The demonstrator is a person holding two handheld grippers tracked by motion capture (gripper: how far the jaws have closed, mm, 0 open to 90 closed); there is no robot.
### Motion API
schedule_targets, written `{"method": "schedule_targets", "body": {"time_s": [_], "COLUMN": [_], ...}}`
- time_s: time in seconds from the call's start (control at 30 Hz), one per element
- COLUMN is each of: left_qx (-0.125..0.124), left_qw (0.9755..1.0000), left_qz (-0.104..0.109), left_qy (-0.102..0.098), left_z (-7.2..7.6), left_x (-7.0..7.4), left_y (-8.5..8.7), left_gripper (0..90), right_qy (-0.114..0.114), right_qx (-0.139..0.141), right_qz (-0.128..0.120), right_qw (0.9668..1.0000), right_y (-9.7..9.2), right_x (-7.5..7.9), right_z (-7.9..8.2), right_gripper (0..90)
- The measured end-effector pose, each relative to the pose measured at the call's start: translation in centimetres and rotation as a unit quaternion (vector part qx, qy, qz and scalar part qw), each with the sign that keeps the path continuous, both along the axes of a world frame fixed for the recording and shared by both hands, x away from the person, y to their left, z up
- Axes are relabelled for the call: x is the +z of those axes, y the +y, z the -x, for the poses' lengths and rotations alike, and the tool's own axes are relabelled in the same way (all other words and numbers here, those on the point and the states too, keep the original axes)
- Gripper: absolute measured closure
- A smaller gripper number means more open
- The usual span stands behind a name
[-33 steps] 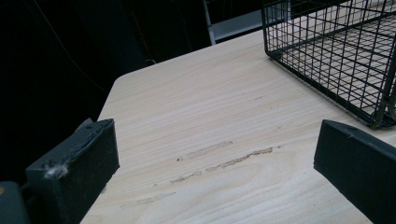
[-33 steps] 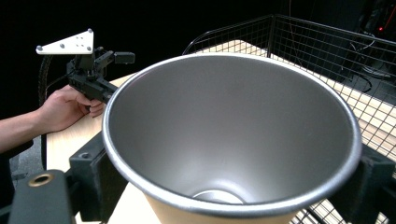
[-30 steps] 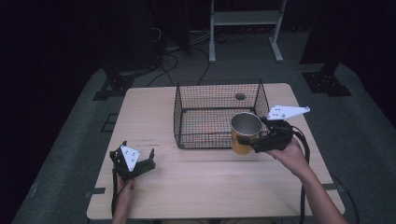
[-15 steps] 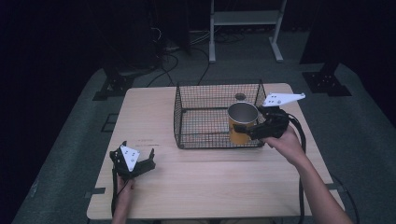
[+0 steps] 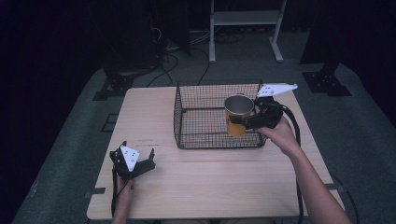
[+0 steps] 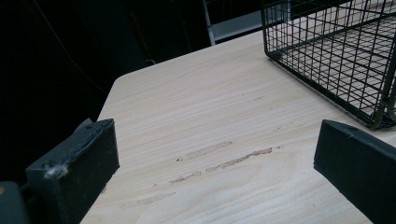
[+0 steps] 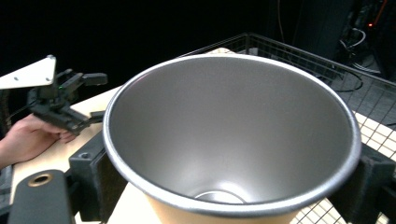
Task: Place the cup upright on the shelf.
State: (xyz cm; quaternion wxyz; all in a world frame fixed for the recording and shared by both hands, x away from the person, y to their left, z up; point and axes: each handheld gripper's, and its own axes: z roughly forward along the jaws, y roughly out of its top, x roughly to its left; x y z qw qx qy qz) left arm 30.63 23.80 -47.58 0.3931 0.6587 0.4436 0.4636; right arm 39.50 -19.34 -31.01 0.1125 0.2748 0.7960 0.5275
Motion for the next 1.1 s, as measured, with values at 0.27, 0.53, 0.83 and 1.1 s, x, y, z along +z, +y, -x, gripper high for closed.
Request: {"method": "schedule_targets", "body": {"time_s": [0.27, 0.53, 0.83, 1.1], "left_qx": [0.0, 0.0, 0.001, 0.002], "left_qw": [1.0, 1.0, 1.0, 0.9999], "left_qz": [0.001, 0.001, 0.008, 0.011], "left_qy": [0.0, 0.0, 0.0, 0.0], "left_z": [0.0, 0.0, 0.0, 0.0], "left_x": [0.0, 0.0, 0.1, 0.1], "left_y": [0.0, 0.1, 0.2, 0.3], "left_gripper": [0.0, 0.0, 0.0, 0.0], "right_qy": [0.004, 0.012, 0.027, 0.041], "right_qx": [-0.006, -0.011, -0.013, -0.014], "right_qz": [-0.004, 0.002, 0.019, 0.021], "right_qw": [1.0, 0.9999, 0.9994, 0.9988], "right_y": [1.1, 2.4, 3.2, 4.0], "right_x": [-0.1, -0.5, -1.8, -3.1], "right_z": [-2.1, -4.6, -7.6, -9.8], "right_gripper": [12.0, 11.8, 11.8, 11.9]}}
